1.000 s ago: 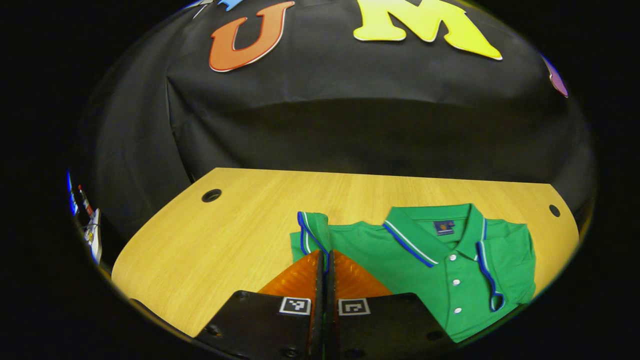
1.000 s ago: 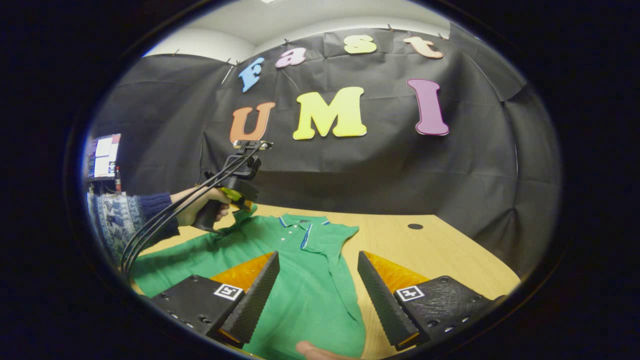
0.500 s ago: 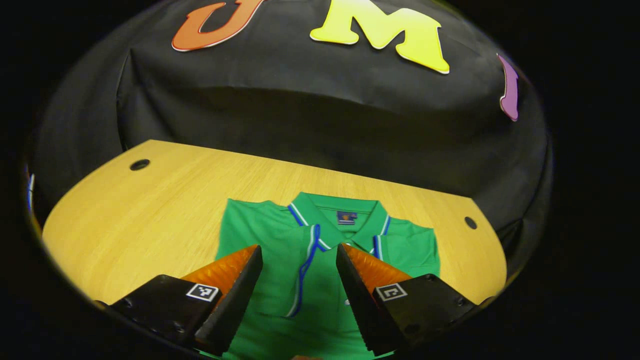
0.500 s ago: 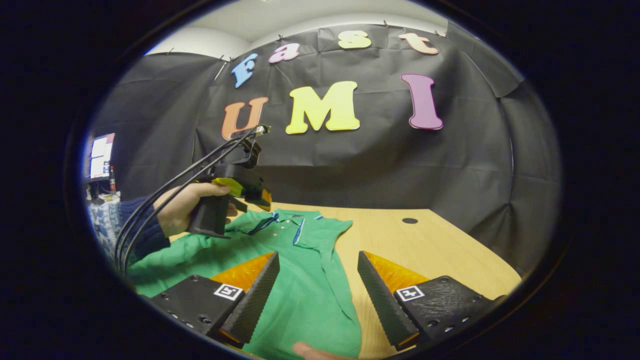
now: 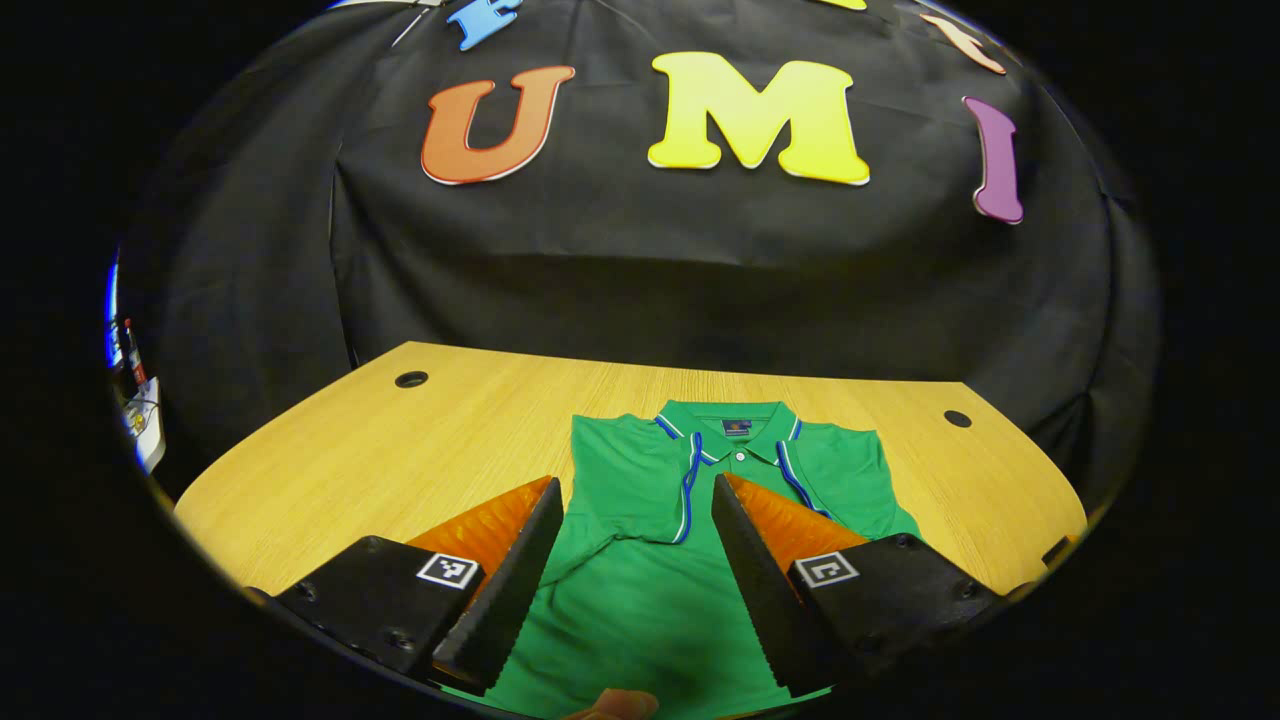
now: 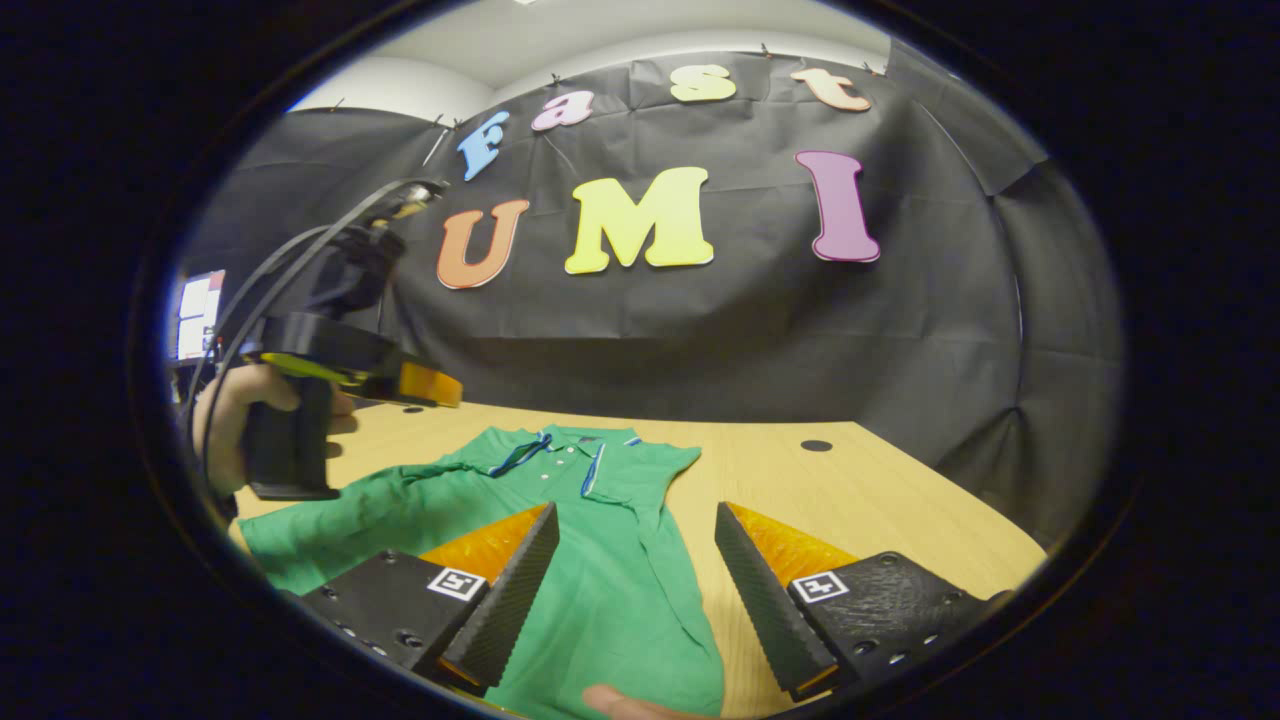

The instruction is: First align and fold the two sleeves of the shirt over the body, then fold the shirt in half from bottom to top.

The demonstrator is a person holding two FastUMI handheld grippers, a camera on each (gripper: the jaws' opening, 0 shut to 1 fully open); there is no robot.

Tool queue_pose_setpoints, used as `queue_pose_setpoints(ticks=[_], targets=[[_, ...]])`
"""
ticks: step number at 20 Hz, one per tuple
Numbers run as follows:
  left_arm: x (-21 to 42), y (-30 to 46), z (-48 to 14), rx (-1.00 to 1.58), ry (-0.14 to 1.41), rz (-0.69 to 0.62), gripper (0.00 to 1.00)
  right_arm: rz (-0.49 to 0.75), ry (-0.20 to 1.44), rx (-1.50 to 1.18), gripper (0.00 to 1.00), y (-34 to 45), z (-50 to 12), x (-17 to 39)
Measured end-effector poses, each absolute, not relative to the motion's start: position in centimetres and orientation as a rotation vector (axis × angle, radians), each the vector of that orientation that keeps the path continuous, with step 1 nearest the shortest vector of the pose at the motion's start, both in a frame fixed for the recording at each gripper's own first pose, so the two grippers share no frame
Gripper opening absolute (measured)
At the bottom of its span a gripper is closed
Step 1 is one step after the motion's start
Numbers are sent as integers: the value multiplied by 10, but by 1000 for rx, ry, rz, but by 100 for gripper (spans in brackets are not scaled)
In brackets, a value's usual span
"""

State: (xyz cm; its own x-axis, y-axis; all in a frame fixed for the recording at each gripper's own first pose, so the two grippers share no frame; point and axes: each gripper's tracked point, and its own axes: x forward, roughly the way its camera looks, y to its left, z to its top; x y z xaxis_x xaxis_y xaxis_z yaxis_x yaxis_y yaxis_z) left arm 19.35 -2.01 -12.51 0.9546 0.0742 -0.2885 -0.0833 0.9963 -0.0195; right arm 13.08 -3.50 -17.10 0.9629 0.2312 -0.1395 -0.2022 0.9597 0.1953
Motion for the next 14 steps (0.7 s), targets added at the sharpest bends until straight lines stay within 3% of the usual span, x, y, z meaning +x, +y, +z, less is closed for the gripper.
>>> queue_pose_setpoints(ticks=[5,14], targets=[[116,17,-116,-8,200,116,100,198,138,176,95,-39,-170,133],[26,42,-181,13,283,41,100,89,193,159,95,-62,-181,83]])
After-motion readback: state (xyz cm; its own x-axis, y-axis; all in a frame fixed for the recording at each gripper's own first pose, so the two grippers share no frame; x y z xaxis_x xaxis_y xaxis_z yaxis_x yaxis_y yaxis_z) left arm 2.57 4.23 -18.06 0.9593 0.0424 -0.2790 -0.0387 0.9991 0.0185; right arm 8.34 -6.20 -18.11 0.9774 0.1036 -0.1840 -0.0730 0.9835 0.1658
